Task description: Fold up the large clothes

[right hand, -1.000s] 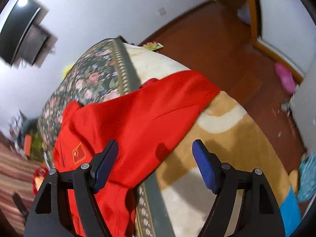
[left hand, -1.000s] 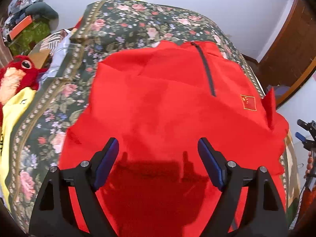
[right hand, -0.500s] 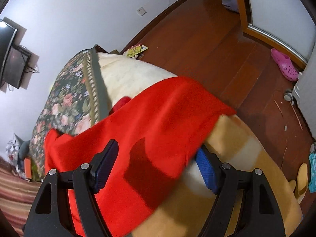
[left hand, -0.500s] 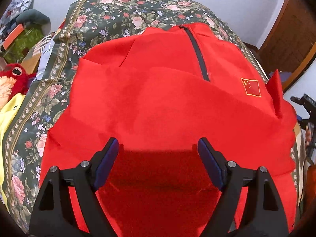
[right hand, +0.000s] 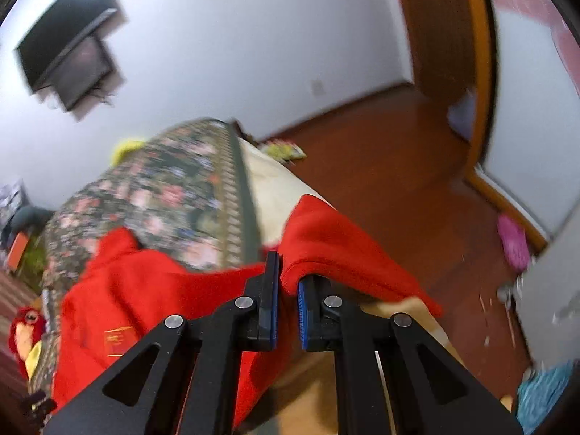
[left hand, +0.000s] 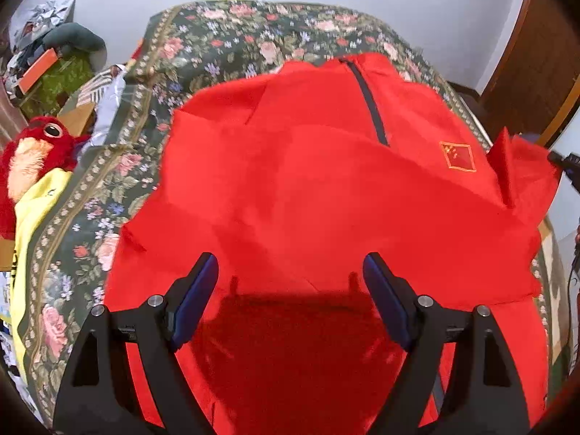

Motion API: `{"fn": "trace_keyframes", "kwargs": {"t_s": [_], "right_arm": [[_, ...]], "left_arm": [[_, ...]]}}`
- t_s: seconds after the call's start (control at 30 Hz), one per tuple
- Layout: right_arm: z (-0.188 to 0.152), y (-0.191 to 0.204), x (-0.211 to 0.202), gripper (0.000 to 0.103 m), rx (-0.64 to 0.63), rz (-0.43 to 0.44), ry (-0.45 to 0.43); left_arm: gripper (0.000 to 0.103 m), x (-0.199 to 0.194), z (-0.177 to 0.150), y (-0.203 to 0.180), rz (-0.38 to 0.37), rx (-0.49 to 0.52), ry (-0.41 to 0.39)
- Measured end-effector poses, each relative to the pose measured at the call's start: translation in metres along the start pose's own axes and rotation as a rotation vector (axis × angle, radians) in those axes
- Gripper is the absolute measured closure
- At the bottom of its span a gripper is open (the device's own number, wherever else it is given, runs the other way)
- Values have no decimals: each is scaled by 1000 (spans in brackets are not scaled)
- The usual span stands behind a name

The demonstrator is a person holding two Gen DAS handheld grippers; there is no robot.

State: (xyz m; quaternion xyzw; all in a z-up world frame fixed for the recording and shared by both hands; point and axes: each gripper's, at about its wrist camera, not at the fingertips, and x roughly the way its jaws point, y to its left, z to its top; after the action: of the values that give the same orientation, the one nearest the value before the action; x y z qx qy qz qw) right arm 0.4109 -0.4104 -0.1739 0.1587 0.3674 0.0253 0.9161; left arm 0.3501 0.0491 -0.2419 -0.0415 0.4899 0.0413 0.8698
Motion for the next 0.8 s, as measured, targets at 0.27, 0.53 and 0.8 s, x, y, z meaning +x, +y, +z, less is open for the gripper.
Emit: {"fn": "trace_keyframes", "kwargs": {"t_s": [0.27,0.53,0.8], "right_arm": [[-4,96,-71,95,-235,237,-56],[-69,166,-43,95,-331,346,170],[-156,203,10,93,-403,314,453]], "left_arm": [[20,-54,-16,3,10,15,-120],[16,-86,-42,15,50,78,-169],[3,-106,-63,24,107,91,-213]]}}
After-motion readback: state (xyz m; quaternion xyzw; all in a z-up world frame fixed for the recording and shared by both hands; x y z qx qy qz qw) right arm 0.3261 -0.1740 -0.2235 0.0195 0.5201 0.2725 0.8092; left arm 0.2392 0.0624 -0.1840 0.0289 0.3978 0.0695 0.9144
